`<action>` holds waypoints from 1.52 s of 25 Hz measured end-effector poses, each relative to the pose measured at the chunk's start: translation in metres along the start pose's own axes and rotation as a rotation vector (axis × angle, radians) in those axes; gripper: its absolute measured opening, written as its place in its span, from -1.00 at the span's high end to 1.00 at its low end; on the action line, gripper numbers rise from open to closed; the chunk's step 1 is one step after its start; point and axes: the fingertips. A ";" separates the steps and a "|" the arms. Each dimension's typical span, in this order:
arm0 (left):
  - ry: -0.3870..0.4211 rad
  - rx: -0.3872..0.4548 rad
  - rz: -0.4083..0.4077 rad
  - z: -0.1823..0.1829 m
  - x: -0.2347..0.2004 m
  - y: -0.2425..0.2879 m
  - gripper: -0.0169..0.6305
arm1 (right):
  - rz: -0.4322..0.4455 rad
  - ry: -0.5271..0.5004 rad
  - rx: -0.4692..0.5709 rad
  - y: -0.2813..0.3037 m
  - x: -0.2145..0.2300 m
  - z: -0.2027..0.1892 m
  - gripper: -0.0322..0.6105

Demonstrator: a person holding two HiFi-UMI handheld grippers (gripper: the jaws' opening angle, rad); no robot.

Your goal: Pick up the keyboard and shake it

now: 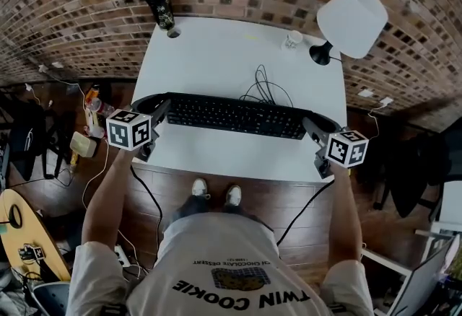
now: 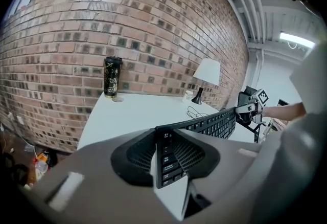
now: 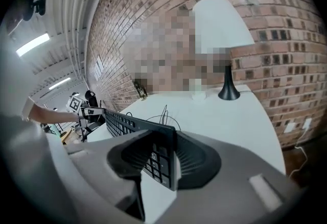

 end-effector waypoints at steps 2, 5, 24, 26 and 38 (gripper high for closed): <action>0.003 0.020 0.003 0.004 -0.002 -0.001 0.62 | -0.018 -0.061 0.040 0.002 -0.002 0.010 0.48; 0.023 0.025 0.001 0.009 -0.002 -0.002 0.62 | -0.033 -0.117 0.065 0.001 -0.003 0.017 0.48; 0.146 -0.066 0.005 -0.006 0.028 -0.038 0.62 | 0.043 -0.364 -0.007 -0.038 -0.020 -0.018 0.58; 0.171 -0.089 -0.001 -0.009 0.033 -0.045 0.62 | 0.051 -0.423 -0.023 -0.043 -0.023 -0.020 0.59; 0.345 -0.161 -0.096 -0.034 0.048 -0.074 0.62 | -0.073 -0.685 -0.069 -0.068 -0.044 -0.045 0.62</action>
Point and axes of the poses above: the fingertips, and each gripper's own axes: y forward along the fingers, x to its right, z out of its top, and after that the axes turned 11 degrees about x, right-handed
